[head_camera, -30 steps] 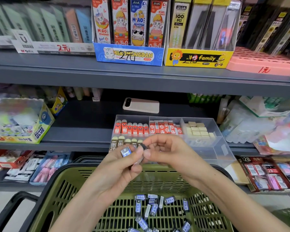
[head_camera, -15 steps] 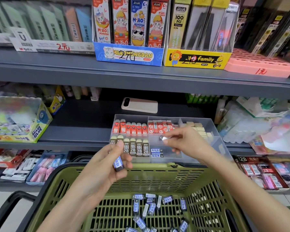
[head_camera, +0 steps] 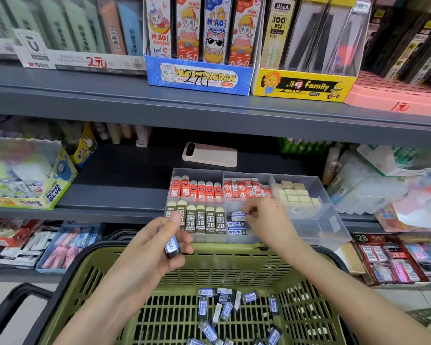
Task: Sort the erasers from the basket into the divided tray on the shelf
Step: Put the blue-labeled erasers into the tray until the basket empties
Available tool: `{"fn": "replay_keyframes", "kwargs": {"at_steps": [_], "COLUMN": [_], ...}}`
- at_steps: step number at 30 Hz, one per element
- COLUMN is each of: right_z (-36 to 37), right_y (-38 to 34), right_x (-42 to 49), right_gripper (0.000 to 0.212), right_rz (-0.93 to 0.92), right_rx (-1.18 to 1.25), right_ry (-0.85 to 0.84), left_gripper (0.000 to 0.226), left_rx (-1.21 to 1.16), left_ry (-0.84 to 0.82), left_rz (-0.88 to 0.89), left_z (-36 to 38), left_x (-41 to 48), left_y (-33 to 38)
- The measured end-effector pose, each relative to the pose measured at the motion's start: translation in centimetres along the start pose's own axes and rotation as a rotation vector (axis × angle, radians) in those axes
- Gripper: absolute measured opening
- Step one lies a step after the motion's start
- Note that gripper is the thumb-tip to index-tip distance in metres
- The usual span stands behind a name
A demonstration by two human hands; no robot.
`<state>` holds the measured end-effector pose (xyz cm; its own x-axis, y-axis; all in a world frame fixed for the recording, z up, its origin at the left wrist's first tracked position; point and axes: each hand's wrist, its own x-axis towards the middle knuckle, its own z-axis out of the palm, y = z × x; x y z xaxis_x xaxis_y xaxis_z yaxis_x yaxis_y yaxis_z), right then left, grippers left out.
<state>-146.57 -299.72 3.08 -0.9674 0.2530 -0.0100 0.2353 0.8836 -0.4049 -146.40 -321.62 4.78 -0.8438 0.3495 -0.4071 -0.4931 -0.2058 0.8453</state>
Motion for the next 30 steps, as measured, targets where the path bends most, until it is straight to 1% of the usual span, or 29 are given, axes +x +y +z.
{"fn": "replay_keyframes", "kwargs": {"at_steps": [2, 6, 9, 12, 14, 18, 25, 30], "right_z": [0.1, 0.6, 0.8, 0.7, 0.5, 0.2, 0.1, 0.4], "right_y": [0.0, -0.2, -0.2, -0.2, -0.1, 0.0, 0.4, 0.2], "right_x": [0.4, 0.8, 1.0, 1.3, 1.4, 1.6, 1.8, 1.9], "right_gripper": [0.019, 0.026, 0.02, 0.02, 0.017, 0.005, 0.006, 0.001], "right_rz": [0.017, 0.028, 0.043, 0.041, 0.023, -0.042, -0.078, -0.102], "right_rx": [0.012, 0.025, 0.018, 0.004, -0.021, -0.059, -0.061, -0.18], "right_ry": [0.009, -0.003, -0.026, -0.055, -0.073, -0.116, -0.16, -0.118], "left_gripper": [0.034, 0.034, 0.033, 0.035, 0.036, 0.036, 0.036, 0.034], "left_rx": [0.005, 0.007, 0.0, 0.002, -0.002, -0.021, -0.036, -0.039], "left_ry": [-0.007, -0.011, -0.011, -0.013, -0.017, -0.018, -0.025, -0.043], "left_rz": [-0.004, -0.003, -0.011, -0.012, -0.009, 0.0, 0.01, 0.038], "left_z": [-0.1, 0.0, 0.1, 0.1, 0.0, -0.4, -0.6, -0.3], "left_x": [0.1, 0.1, 0.2, 0.2, 0.2, 0.3, 0.7, 0.7], "left_y": [-0.1, -0.3, -0.4, -0.5, -0.5, -0.6, -0.9, -0.9]}}
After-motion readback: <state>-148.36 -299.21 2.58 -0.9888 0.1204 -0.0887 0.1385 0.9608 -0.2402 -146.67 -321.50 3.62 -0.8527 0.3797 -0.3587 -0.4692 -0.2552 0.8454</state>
